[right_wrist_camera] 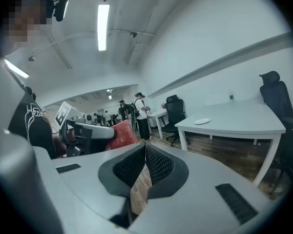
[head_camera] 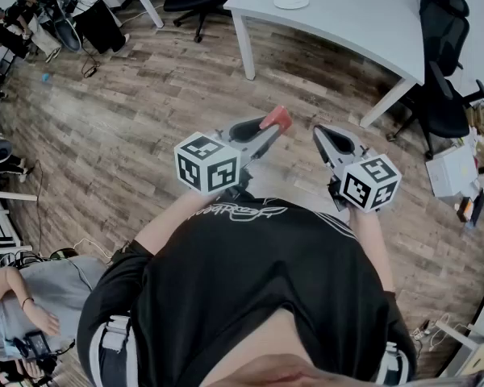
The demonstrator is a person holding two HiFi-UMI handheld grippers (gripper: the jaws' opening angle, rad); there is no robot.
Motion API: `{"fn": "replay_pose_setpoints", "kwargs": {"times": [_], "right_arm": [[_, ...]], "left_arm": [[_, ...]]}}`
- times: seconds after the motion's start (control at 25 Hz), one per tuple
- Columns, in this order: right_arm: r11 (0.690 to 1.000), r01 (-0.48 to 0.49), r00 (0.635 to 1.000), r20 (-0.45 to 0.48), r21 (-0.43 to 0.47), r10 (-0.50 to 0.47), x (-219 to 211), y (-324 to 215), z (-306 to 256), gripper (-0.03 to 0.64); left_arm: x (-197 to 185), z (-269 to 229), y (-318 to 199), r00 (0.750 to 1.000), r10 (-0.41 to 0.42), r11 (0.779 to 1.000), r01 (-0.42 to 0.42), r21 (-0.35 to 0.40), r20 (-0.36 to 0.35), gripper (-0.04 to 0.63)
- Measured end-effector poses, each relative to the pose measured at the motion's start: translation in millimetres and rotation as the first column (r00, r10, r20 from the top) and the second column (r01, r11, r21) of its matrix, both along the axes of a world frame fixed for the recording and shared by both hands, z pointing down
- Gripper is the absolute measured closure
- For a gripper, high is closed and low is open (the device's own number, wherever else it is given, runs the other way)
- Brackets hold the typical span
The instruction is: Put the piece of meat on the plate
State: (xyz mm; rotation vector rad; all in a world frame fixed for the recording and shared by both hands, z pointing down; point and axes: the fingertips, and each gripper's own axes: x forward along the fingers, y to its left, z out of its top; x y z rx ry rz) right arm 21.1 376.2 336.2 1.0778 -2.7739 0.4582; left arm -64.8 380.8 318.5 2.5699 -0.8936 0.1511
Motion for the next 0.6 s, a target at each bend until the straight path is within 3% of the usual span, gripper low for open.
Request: {"fn": "replay_pose_setpoints", "kwargs": {"times": [0.6], "right_arm": [[1.0,-0.008,1.0,0.015,0.001,0.008,11,-6,-3,0.606]], "left_arm": [[14,-3,-7,1.0,0.018,1.0,-0.018,-0.008,0.004,0.503]]}}
